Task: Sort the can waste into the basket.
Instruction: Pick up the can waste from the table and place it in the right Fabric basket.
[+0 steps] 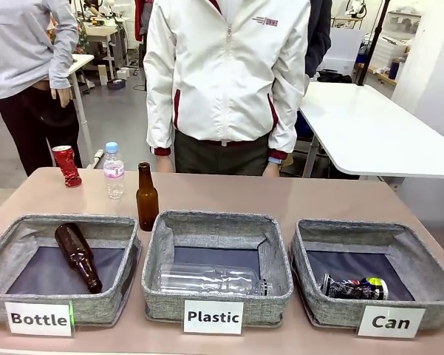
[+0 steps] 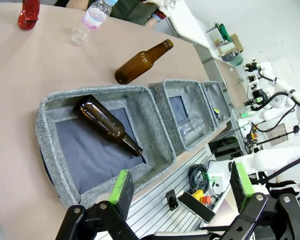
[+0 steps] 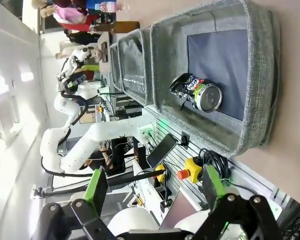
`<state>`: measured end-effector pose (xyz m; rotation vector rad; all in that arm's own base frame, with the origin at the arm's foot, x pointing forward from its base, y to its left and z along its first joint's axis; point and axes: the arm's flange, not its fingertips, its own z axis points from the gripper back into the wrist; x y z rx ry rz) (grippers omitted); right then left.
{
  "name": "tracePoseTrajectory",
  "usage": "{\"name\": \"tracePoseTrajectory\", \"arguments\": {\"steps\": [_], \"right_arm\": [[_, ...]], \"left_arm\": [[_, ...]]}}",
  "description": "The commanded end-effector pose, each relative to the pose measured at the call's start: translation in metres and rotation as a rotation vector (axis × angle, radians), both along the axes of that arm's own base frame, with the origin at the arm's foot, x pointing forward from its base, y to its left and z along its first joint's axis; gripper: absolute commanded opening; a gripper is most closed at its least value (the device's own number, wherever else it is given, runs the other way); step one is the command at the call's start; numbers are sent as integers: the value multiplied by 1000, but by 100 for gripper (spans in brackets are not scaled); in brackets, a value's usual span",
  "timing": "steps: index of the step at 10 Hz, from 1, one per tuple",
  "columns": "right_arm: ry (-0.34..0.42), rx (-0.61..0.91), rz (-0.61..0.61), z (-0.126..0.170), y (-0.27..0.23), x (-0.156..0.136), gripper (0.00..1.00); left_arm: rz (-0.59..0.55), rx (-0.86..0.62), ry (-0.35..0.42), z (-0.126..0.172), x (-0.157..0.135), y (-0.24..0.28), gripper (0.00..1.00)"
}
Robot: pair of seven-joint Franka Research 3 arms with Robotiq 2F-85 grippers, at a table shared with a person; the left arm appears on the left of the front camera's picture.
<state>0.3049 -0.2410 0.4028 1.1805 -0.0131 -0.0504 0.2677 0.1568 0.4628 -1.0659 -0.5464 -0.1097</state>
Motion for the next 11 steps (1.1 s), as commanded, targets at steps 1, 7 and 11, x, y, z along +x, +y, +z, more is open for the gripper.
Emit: {"name": "tracePoseTrajectory", "arguments": {"steps": [1,7,11], "right_arm": [[-16,-1,11,1,-3,-4,100],[-16,-1,11,1,-3,-4,100],[-16,-1,11,1,-3,-4,100]], "left_arm": [[-6,-8,4,1,-3,-2,100],[16,166,-33,4,74,29,100],[-112,301,-91,-36,178,41,100]]}}
